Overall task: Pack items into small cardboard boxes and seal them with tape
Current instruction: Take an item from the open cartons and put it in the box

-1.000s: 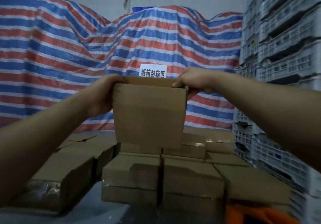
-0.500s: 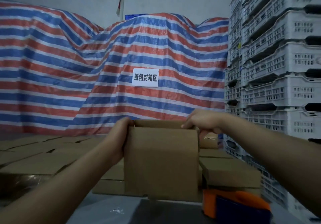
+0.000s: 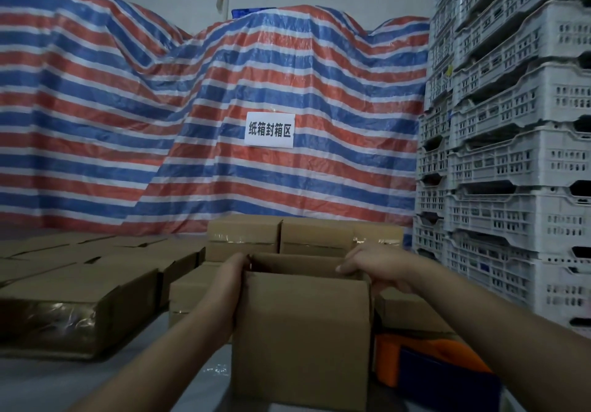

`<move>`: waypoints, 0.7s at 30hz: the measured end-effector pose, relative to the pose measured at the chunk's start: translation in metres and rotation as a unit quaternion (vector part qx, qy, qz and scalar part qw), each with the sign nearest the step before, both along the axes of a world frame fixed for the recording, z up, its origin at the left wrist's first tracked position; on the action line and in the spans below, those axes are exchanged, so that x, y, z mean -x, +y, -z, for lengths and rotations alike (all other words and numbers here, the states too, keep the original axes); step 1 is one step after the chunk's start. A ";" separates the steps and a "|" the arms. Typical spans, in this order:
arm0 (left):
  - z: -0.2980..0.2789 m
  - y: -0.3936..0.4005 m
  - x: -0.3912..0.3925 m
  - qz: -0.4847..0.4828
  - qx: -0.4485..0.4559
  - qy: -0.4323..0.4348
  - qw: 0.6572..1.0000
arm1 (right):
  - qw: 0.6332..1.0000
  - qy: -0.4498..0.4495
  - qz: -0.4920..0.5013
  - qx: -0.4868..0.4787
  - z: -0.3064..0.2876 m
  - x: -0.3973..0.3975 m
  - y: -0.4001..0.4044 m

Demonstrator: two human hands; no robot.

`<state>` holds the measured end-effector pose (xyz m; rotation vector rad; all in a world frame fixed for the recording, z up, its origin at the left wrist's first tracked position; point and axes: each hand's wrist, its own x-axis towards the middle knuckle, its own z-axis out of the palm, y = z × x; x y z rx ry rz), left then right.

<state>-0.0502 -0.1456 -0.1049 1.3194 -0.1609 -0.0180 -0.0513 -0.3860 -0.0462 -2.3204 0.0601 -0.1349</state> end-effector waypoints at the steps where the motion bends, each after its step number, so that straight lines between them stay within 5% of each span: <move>1: 0.002 0.000 -0.001 -0.001 -0.004 -0.005 1.000 | 1.000 -0.002 0.011 -0.021 0.003 0.002 0.000; 8: 0.002 0.003 -0.002 0.004 -0.018 -0.019 1.000 | 0.927 -0.025 -0.046 -0.370 0.043 0.020 0.009; 21: 0.018 0.002 0.002 0.001 0.059 -0.029 0.998 | 0.861 -0.080 -0.021 -0.503 0.070 0.018 0.025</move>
